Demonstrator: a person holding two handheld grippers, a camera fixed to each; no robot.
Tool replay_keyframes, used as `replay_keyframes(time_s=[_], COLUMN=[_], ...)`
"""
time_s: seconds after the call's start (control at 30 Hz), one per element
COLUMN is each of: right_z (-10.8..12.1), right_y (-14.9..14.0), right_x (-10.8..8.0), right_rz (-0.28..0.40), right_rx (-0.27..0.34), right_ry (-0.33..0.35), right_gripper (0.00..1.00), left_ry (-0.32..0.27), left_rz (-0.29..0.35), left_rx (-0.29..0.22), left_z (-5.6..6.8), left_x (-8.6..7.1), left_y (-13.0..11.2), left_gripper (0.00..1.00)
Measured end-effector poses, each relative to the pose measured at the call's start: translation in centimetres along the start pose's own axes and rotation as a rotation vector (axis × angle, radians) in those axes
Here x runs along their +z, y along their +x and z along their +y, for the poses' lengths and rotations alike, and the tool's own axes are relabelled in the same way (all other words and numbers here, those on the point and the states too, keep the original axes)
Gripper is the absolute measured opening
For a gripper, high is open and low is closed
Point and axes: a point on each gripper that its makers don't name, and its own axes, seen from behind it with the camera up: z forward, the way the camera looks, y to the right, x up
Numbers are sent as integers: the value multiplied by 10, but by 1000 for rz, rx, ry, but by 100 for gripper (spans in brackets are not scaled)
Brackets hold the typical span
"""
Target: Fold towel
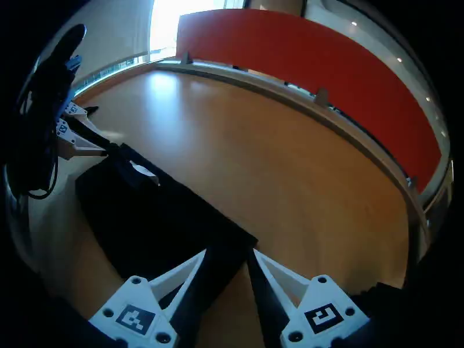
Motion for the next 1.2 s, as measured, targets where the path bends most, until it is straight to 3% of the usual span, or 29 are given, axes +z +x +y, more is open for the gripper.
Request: replay_keyframes(time_s=[0.17, 0.77, 0.9, 1.2], right_z=[5, 20, 24, 29], right_y=[1, 7, 9, 13], right_x=[2, 4, 4, 0], right_rz=[1, 28, 34, 49], right_rx=[10, 16, 23, 32], right_ry=[-11, -51, -65, -82], right_gripper=[64, 90, 99, 100], left_ry=[6, 46, 56, 80], left_rz=[1, 20, 23, 33], left_rx=[-9, -29, -29, -30], left_z=[-3, -22, -27, -38], left_x=[3, 7, 7, 0], left_y=[2, 8, 9, 10], left_gripper=[28, 57, 69, 77])
